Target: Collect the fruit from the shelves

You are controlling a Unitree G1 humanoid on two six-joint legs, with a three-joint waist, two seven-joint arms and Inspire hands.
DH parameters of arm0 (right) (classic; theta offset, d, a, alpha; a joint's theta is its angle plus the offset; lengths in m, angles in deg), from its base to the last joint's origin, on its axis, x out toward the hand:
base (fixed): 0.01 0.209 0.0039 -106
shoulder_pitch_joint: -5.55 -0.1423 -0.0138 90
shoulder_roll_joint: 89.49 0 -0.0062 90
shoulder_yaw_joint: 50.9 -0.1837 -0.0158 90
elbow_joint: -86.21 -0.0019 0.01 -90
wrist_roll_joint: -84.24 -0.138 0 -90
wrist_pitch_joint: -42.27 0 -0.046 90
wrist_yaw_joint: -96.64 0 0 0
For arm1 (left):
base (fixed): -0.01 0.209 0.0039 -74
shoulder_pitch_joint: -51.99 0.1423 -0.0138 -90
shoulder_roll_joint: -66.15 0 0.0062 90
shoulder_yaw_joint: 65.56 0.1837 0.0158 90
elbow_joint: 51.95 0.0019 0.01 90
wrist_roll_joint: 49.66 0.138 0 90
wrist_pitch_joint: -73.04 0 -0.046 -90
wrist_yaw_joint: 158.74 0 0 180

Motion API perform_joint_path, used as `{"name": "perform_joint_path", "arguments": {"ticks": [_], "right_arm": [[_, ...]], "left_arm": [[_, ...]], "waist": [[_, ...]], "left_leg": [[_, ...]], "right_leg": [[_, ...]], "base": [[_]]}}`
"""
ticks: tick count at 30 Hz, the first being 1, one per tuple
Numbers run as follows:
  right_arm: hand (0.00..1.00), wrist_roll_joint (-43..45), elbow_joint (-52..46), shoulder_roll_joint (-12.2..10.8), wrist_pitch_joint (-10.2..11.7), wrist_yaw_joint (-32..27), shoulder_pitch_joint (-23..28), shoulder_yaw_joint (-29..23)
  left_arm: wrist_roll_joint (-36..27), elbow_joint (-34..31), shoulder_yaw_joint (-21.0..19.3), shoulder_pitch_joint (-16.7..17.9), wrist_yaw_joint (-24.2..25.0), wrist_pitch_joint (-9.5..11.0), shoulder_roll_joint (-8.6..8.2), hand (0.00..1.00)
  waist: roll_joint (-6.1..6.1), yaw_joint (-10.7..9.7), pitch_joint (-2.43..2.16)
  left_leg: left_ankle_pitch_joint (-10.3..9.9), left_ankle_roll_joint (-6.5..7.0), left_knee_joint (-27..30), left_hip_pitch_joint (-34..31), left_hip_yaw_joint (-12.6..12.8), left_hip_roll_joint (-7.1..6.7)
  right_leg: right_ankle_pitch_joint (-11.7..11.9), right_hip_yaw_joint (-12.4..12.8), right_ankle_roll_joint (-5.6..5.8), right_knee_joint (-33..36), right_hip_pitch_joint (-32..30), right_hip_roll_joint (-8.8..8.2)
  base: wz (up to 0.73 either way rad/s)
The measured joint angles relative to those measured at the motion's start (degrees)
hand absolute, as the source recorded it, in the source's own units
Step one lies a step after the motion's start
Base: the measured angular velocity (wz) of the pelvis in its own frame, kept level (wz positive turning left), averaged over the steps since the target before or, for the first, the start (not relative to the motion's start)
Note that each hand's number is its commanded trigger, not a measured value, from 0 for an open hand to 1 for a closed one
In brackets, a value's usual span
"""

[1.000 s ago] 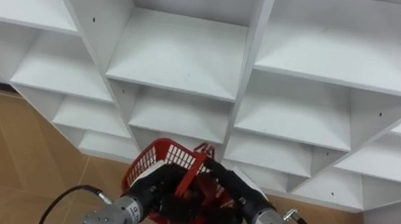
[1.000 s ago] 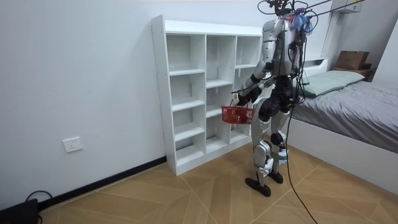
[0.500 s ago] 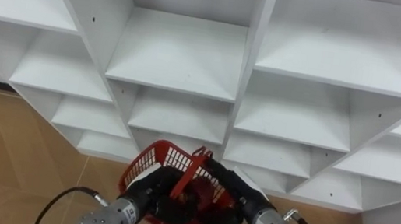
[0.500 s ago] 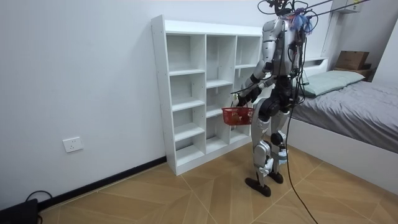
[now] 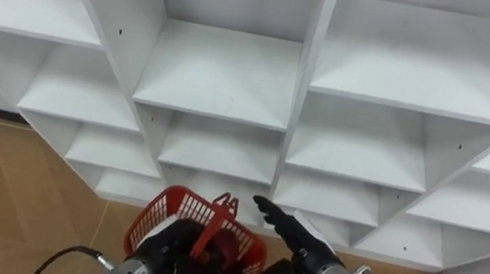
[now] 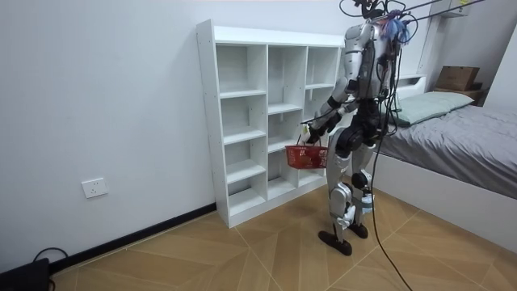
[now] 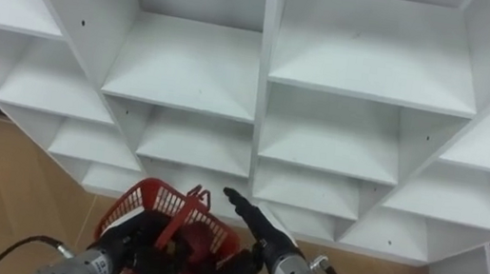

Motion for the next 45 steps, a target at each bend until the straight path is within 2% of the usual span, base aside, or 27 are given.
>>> {"name": "perform_joint_path", "arguments": {"ticks": [7, 9, 10, 12, 19, 24, 29, 32, 36, 43, 45], "right_arm": [[0.0, 0.19, -3.03, 0.77, -0.1, -0.08, 2.17, -0.41], [0.0, -0.01, -3.63, 1.16, -0.1, -0.98, 3.01, -0.69], [0.0, -0.03, -4.11, 1.31, -0.1, -1.09, 3.4, -0.86], [0.0, -0.62, -5.3, 1.66, -0.1, -1.47, 4.49, -1.11], [0.0, -3.0, -7.85, 1.64, -0.23, -4.6, 8.79, -3.46], [0.0, -2.57, -7.86, 1.6, 0.0, -6.68, 10.72, -6.53], [0.0, -2.31, -7.75, 1.59, 0.21, -7.94, 11.07, -9.93], [0.0, -2.32, -7.41, 1.62, 0.38, -8.69, 13.03, -12.55], [0.0, -2.57, -5.68, 1.52, 0.39, -9.39, 15.39, -15.57], [0.0, -2.53, -0.2, 1.28, 0.61, -10.08, 16.55, -18.41], [0.0, -2.89, 4.08, 1.29, 1.5, -10.69, 16.46, -19.55]], "left_arm": [[-0.09, 0.39, -1.01, 1.96, -1.31, -0.1, -0.02, 1.0], [0.02, 1.39, -1.11, 2.19, -1.74, -0.13, 0.16, 1.0], [0.04, 1.54, -1.25, 2.29, -1.85, -0.13, 0.19, 1.0], [0.02, 1.75, -2.05, 3.65, -2.44, -0.18, 0.36, 1.0], [-0.03, 2.53, -3.73, 5.39, -2.81, -0.78, 1.08, 1.0], [2.18, 2.6, -6.72, 6.97, -3.96, -0.8, 1.1, 1.0], [2.28, 2.72, -10.63, 7.53, -4.4, -0.79, 1.15, 1.0], [2.28, 2.76, -12.99, 8.46, -5.32, -0.79, 1.09, 1.0], [2.29, 3.27, -14.69, 8.96, -6.68, -0.79, 0.99, 1.0], [2.19, 5.07, -16.18, 8.98, -8.42, -0.79, 0.9, 1.0], [2.09, 6.32, -17.15, 9.36, -9.31, -0.44, 0.88, 1.0]], "waist": [[-0.29, 0.03, -0.4], [-0.97, -0.02, -0.79], [-1.16, 0.04, -0.78], [-1.66, -0.02, -1.04], [-1.46, -0.1, -0.82], [-1.51, -0.36, -0.75], [-1.59, -1.4, -0.66], [-1.65, -1.43, -0.65], [-1.7, -1.51, -0.67], [-1.71, -1.97, -0.7], [-1.83, -2.21, -0.71]], "left_leg": [[0.0, -0.01, -0.66, 1.49, 0.04, -0.11], [-0.01, -0.02, -1.11, 2.81, 0.08, -0.12], [-0.02, -0.04, -1.32, 3.2, 0.07, -0.12], [-0.06, -0.09, -2.0, 4.61, 0.05, -0.12], [-0.86, -0.15, -2.26, 7.24, -0.13, -0.03], [-0.88, -0.18, -2.75, 7.58, 0.01, -0.06], [-0.97, -0.22, -3.01, 8.48, 0.14, -0.08], [-1.14, -0.3, -3.92, 10.09, 0.42, -0.08], [-1.38, -0.33, -3.93, 10.21, 0.84, -0.06], [-1.4, -0.32, -3.96, 10.28, 1.75, -0.03], [-1.43, -0.33, -4.06, 10.67, 1.89, -0.08]], "right_leg": [[-0.08, 0.07, 0.12, -0.46, 1.34, 0.0], [-0.23, 0.42, 0.23, -0.85, 2.66, 0.15], [-0.29, 0.5, 0.26, -0.91, 3.0, 0.2], [-0.31, 0.67, 0.34, -1.79, 4.39, 0.35], [-0.29, 1.0, 0.57, -2.93, 7.37, 0.68], [-0.3, 1.37, 0.57, -2.99, 7.35, 0.79], [-0.34, 1.89, 0.65, -3.68, 8.33, 0.95], [-0.6, 2.31, 0.78, -3.84, 9.08, 1.06], [-0.69, 2.39, 0.8, -3.8, 9.27, 1.05], [-0.71, 2.54, 0.82, -3.83, 9.35, 0.95], [-0.71, 2.85, 0.83, -3.94, 9.65, 1.07]], "base": [[0.0], [0.0], [0.0], [0.0], [-0.01], [-0.03], [-0.04], [-0.05], [-0.03], [-0.04], [-0.02]]}}
